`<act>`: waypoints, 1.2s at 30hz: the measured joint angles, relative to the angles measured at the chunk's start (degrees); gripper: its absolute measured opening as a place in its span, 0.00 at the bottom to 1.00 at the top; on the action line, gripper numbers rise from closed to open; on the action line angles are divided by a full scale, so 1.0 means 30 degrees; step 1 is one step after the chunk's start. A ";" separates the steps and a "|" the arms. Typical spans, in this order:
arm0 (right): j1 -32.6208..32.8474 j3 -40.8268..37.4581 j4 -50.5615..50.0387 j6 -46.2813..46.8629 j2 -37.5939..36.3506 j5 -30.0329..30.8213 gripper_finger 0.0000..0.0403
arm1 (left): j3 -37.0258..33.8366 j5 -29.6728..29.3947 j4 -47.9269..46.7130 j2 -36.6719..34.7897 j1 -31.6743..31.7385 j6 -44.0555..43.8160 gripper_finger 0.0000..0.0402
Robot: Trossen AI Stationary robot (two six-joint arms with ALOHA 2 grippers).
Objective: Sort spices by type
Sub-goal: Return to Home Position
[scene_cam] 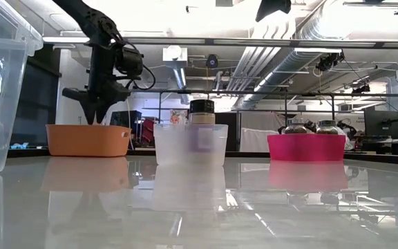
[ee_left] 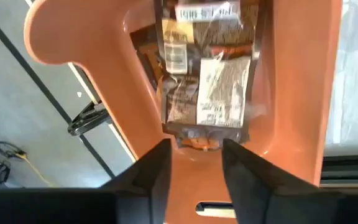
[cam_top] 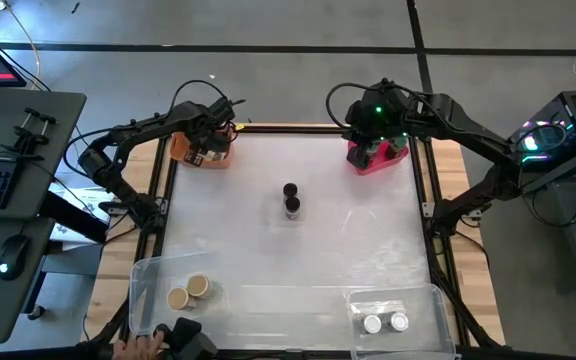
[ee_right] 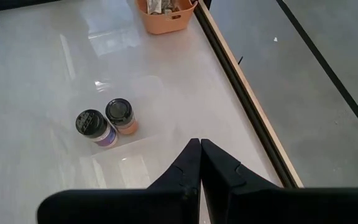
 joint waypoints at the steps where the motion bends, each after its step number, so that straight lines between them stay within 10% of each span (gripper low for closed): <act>1: -0.0003 0.0000 0.0010 -0.0007 0.0000 0.0000 0.00 | 0.0000 -0.0177 0.0000 0.0000 0.0000 -0.0006 0.33; 9: -0.0005 0.0173 0.2464 -0.1332 -0.0350 0.1450 0.00 | 0.2836 -0.3019 -0.0471 -0.0438 -0.1749 -0.2481 0.42; 17: -0.0545 0.0876 0.1709 -0.2178 -0.1085 0.0903 0.00 | 0.6914 0.7465 -0.0718 -0.1834 -0.3057 -1.7525 0.36; 22: -0.0765 0.0889 0.0068 -0.1419 -0.1632 -0.0986 0.00 | 0.6775 1.1981 0.0247 -0.2693 -0.4583 -2.1735 0.25; 27: -0.0757 0.0854 -0.0822 -0.1774 -0.2507 -0.2664 0.00 | 0.3899 1.2135 0.9718 -0.4648 -0.8563 -2.3527 0.04; 36: -0.0765 -0.6944 0.2873 -0.1007 -0.7544 -0.6053 0.00 | -0.4550 0.9499 2.3113 -0.7264 -1.1794 -3.0066 0.01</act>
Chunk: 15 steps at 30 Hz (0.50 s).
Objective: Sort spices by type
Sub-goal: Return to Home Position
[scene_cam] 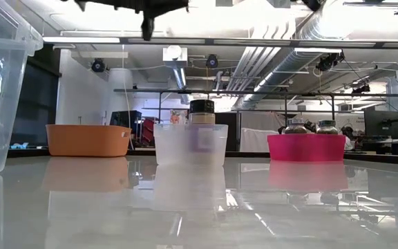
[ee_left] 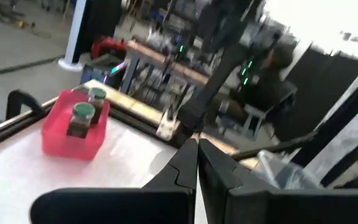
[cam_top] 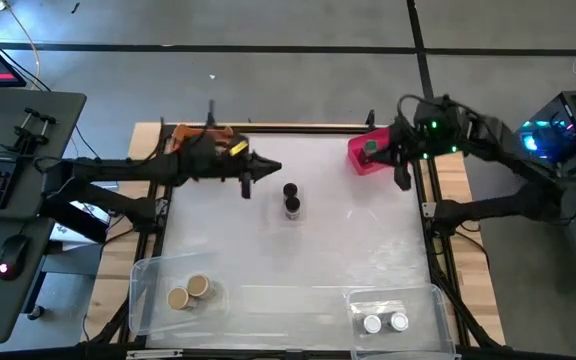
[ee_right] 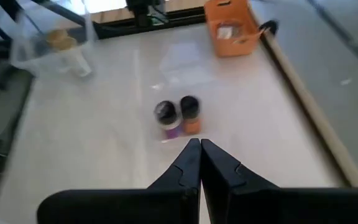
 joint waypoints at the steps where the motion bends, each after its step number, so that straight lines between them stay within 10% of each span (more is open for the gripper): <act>1: 0.0000 -0.1226 0.0629 0.0669 -0.0615 -0.0434 0.00 | -0.0812 -0.0309 0.0862 -0.0453 -0.0222 -0.0252 0.00; 15: 0.1399 -0.6360 0.7119 0.8459 -0.4893 0.0216 0.00 | -1.1743 -0.4538 0.7831 -0.9507 -0.2318 -0.1319 0.00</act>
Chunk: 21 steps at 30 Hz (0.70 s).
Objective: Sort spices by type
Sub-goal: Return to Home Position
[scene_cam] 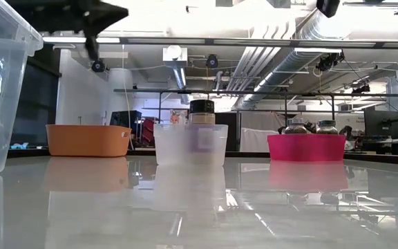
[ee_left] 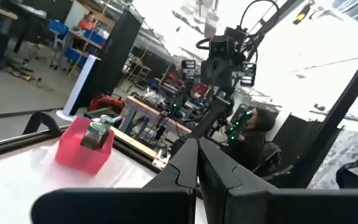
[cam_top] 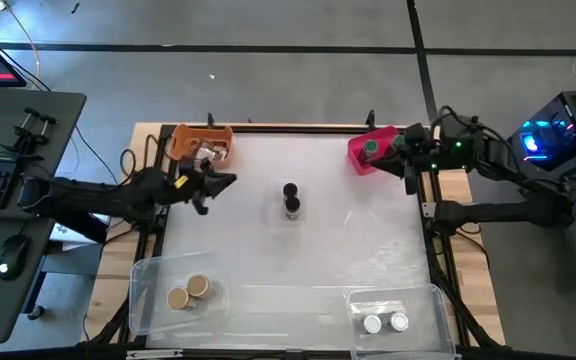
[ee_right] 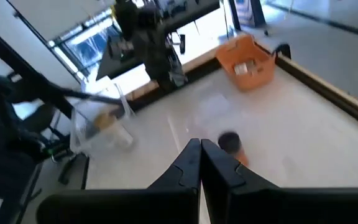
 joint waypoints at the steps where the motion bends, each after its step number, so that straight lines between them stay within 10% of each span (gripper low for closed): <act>1: -0.0006 0.0000 0.0326 0.0053 0.0006 -0.0006 0.00 | -0.0632 0.0012 0.0055 -0.0692 0.0000 -0.0014 0.00; 10: 0.0000 0.0010 0.0507 0.1384 0.0287 -0.0033 0.00 | -0.5279 0.0625 -0.0130 -0.5807 0.0014 -0.1693 0.00; 21: 0.0044 -0.3598 0.1747 0.2695 -0.1372 -0.1642 0.00 | -0.5251 0.1674 -0.2002 -0.6622 0.0007 -0.1635 0.00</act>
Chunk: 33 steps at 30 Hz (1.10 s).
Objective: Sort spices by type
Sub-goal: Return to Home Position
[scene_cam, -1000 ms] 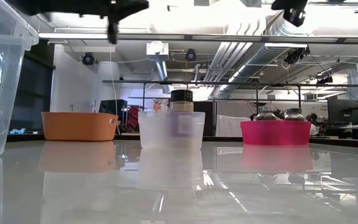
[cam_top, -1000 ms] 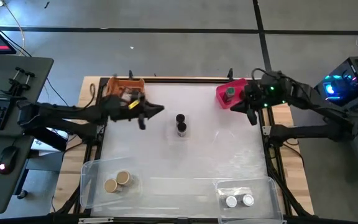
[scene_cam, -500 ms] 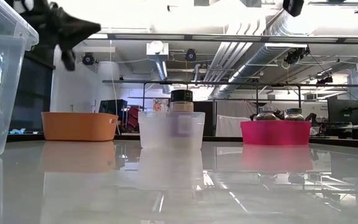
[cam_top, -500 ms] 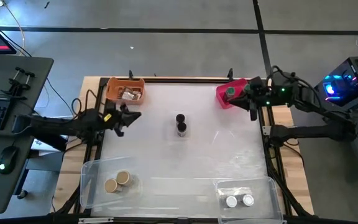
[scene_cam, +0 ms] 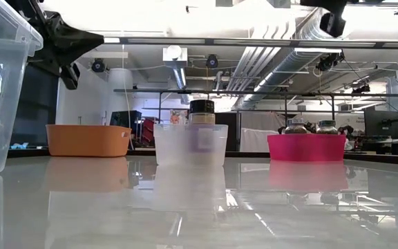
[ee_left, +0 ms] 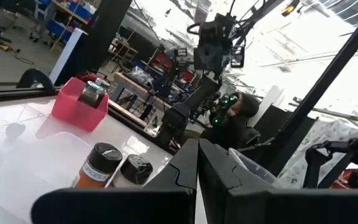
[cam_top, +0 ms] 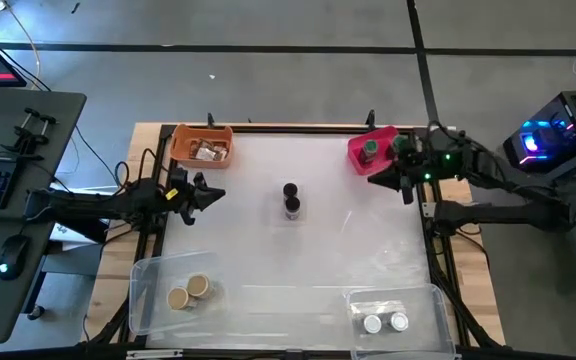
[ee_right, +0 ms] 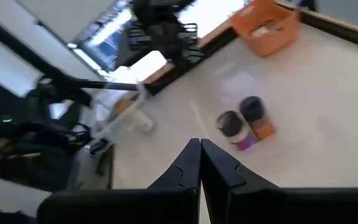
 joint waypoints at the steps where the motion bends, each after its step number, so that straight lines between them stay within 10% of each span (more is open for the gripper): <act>1: 0.0112 -0.0849 0.0931 0.0164 -0.0451 -0.0260 0.00 | 0.0000 0.0000 -0.0022 0.0000 0.0000 -0.0025 0.00; 12: 0.1444 -1.0425 2.2796 0.1094 -0.0678 0.0163 0.00 | 0.0007 0.0007 -0.0048 -0.0006 0.0007 -0.0129 0.00; 23: 0.6209 -1.0976 1.8047 -0.1840 -0.0749 0.2831 0.00 | 0.0029 0.0009 -0.4291 -0.3900 0.0045 -0.0161 0.00; 33: 0.5788 -1.6189 2.5989 -0.0280 -0.2104 0.2870 0.00 | 0.0022 0.0015 -0.8748 -0.5523 0.0066 -0.0163 0.00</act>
